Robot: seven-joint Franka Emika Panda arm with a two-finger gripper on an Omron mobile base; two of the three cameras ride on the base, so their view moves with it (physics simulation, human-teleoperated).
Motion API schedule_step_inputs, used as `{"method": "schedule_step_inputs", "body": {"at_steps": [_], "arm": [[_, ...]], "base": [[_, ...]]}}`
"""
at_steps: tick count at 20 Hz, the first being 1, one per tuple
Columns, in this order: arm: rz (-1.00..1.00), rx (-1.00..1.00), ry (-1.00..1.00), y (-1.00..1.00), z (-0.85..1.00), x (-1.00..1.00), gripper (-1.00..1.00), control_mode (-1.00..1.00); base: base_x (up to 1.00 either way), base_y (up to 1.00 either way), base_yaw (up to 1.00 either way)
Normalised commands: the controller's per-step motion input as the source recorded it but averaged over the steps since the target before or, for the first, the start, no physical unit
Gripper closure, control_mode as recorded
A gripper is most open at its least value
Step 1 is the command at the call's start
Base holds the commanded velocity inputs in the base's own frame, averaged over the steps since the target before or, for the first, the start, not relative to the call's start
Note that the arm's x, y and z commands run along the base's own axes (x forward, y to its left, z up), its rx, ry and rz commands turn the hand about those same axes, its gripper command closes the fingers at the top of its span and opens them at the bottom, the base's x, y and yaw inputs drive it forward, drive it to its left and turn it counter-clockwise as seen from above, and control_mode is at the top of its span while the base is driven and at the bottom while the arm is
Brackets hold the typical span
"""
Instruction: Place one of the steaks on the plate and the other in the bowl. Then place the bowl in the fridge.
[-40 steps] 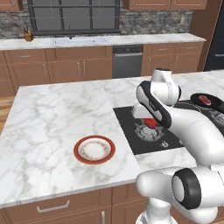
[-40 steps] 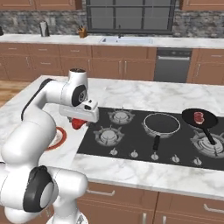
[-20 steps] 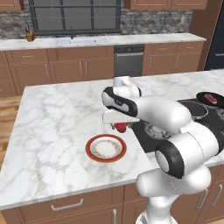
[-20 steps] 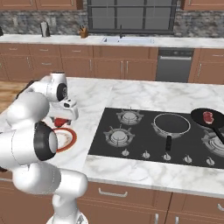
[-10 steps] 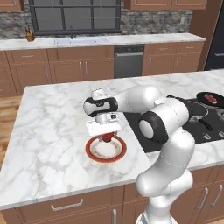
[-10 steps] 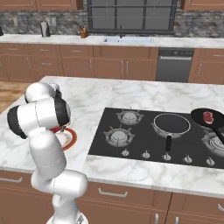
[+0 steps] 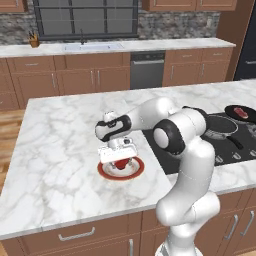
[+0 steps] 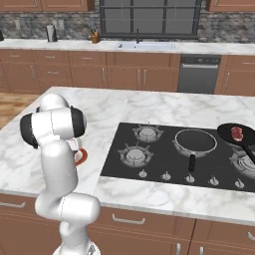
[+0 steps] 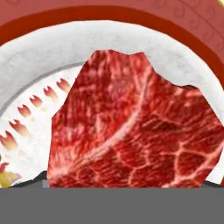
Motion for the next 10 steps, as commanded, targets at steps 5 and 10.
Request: {"method": "schedule_step_inputs", "body": {"at_steps": [5,10], "arm": [[-0.01,0.0,-0.05,0.01,-0.09,0.0,-1.0,-1.0],[0.0,0.0,-0.01,0.0,0.0,-0.07,-1.0,-1.0]], "base": [[0.0,0.0,0.0],[0.0,0.0,0.0]]}}
